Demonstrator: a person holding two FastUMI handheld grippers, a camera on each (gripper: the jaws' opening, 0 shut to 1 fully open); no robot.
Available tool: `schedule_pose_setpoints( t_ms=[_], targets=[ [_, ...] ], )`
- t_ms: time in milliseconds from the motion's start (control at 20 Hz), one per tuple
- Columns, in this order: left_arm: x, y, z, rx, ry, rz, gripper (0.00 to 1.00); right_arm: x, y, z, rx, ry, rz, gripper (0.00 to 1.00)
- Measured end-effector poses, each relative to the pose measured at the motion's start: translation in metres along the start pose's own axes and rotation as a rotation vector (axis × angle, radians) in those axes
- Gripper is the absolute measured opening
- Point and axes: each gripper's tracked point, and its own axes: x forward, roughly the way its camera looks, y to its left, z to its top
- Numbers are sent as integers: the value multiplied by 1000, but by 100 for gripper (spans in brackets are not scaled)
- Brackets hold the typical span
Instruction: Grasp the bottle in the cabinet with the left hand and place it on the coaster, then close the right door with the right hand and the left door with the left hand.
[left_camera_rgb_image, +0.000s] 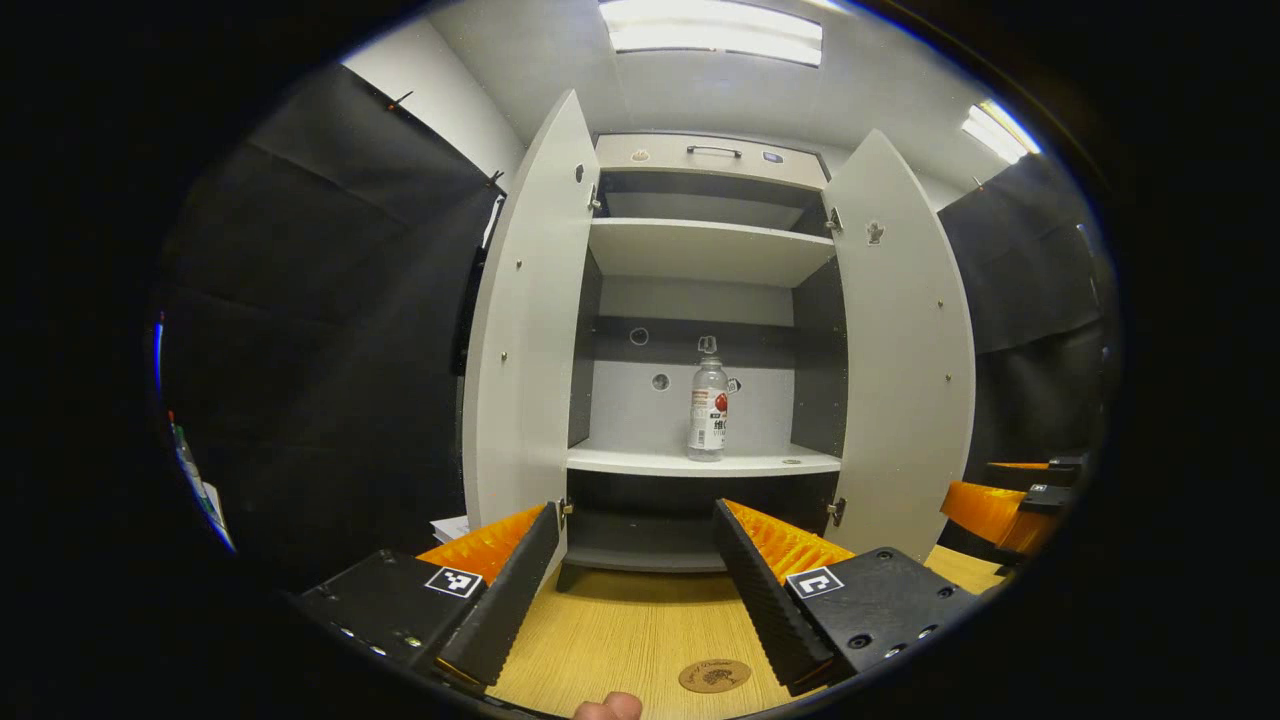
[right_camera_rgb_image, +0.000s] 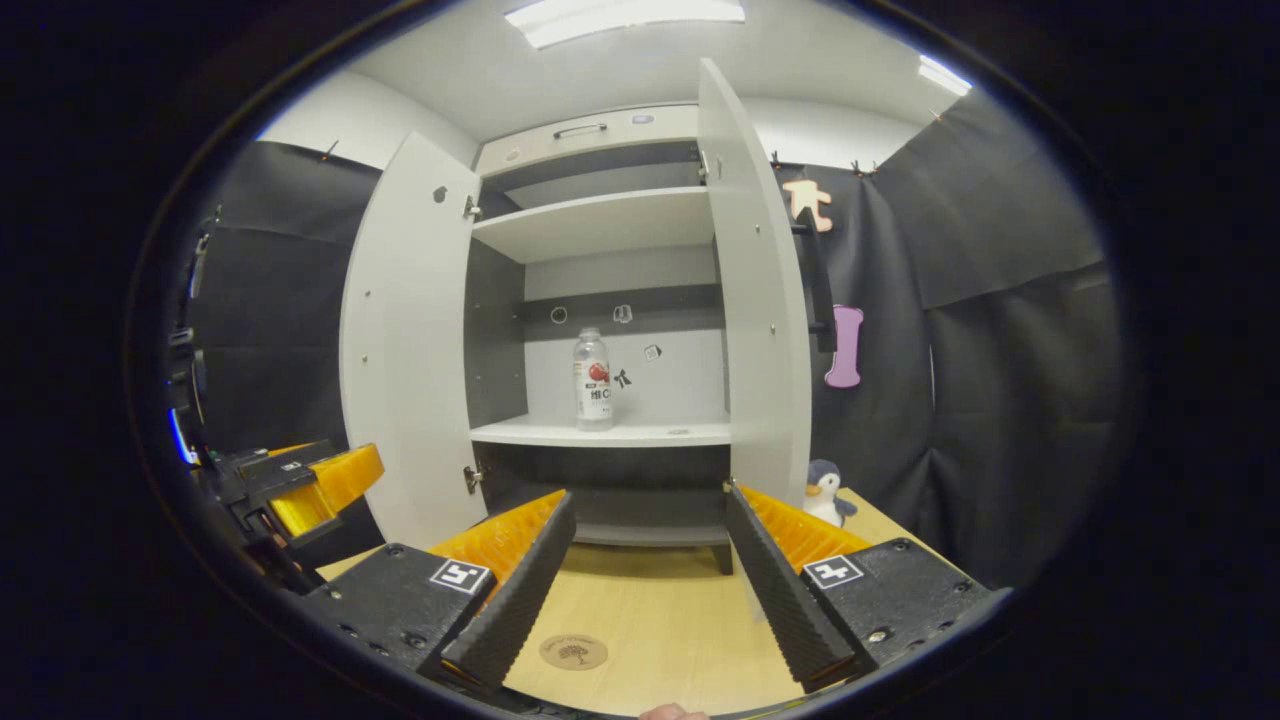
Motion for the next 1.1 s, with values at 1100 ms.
schedule_pose_setpoints(
  t_ms=[1100],
  targets=[
    [51,-28,30,-19,-56,-94,95,2,3,-1,-8,1,-6,99]
  ],
)
